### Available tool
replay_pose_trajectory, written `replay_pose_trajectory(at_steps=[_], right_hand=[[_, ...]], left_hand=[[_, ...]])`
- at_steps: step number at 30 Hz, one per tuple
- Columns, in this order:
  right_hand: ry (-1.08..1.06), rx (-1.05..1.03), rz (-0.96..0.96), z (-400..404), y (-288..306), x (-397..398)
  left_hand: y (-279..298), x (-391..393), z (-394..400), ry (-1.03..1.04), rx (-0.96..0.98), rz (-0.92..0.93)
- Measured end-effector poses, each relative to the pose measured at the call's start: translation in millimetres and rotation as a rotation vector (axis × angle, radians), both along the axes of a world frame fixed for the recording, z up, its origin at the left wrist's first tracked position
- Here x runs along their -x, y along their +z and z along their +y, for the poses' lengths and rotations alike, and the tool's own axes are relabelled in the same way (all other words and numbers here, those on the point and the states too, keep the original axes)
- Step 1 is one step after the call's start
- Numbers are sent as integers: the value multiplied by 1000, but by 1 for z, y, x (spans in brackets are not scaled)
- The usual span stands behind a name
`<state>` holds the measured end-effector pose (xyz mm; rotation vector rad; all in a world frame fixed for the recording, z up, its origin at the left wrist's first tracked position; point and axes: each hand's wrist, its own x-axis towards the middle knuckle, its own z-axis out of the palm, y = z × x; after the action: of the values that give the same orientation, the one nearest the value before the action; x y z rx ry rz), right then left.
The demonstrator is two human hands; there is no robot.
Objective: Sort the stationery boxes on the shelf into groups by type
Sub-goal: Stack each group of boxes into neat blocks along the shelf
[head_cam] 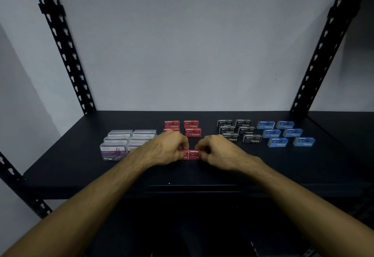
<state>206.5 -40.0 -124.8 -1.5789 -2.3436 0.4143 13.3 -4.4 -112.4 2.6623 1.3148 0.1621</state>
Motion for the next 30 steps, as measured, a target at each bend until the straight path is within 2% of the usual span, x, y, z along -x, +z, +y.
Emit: replay_pose_trajectory(at_steps=[15, 21, 30], right_hand=[[-36, -38, 35, -1, 0, -5], [-151, -112, 123, 14, 11, -12], [-138, -102, -41, 63, 18, 5]], left_hand=[[11, 0, -2, 1, -49, 49], [42, 15, 22, 57, -86, -116], [32, 15, 73, 116, 35, 75]])
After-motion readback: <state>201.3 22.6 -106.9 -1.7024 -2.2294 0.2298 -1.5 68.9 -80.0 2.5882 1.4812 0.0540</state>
